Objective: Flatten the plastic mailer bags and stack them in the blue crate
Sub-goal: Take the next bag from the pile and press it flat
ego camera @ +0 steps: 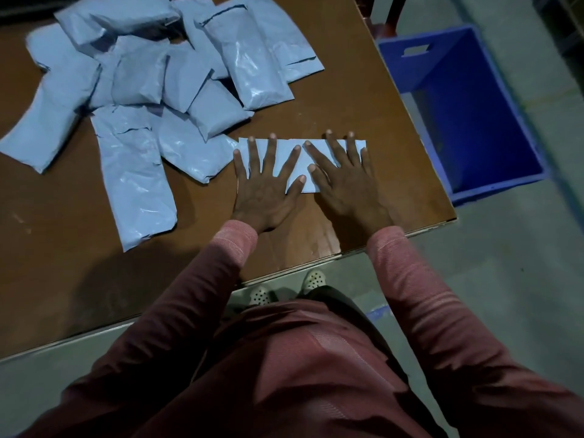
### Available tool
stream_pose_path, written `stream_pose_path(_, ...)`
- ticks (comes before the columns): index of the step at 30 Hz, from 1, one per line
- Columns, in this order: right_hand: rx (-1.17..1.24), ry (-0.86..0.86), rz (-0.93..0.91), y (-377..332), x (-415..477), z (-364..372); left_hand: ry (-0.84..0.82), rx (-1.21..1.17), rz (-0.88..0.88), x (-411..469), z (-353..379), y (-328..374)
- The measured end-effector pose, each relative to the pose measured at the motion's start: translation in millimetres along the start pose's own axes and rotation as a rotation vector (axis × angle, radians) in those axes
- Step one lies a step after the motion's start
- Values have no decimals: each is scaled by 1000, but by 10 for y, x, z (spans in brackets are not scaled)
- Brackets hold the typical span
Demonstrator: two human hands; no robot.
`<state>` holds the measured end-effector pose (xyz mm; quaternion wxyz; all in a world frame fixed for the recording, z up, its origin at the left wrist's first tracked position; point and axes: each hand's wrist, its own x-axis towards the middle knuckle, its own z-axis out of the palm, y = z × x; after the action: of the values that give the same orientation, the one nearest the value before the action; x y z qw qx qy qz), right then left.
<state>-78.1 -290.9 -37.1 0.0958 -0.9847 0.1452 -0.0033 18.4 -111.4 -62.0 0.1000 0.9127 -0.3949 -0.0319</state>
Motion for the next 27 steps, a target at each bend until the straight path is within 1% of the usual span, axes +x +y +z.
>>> stream_pose_path(3,-26,22,26,-33,-11,17,-15,18,-6,4,-1,18)
stream_pose_path(7,-7,-44,9,-44,10,-53,-93,9,-22,26,-78,16)
stream_pose_path(9,64,-124,4,-8,58,-155,-142,-11,-53,88,-143,8)
stream_pose_path(11,143,-154,38,55,136,-259,-136,-57,-53,187,-247,0)
stream_pose_path(14,126,-181,100,177,303,-469,-114,-148,32,430,-431,-53)
stream_pose_path(17,138,-216,122,217,381,-628,-159,-134,104,673,-551,-80)
stream_pose_path(20,132,-219,124,246,413,-687,-178,-278,162,863,-724,-16)
stream_pose_path(22,193,-236,130,315,415,-745,-245,-352,163,1007,-824,53)
stream_pose_path(24,311,-233,149,463,422,-840,-307,-376,185,1194,-887,178)
stream_pose_path(25,366,-214,158,571,425,-895,-329,-388,198,1319,-905,266)
stream_pose_path(27,436,-118,183,832,420,-997,-337,-405,256,1610,-949,492)
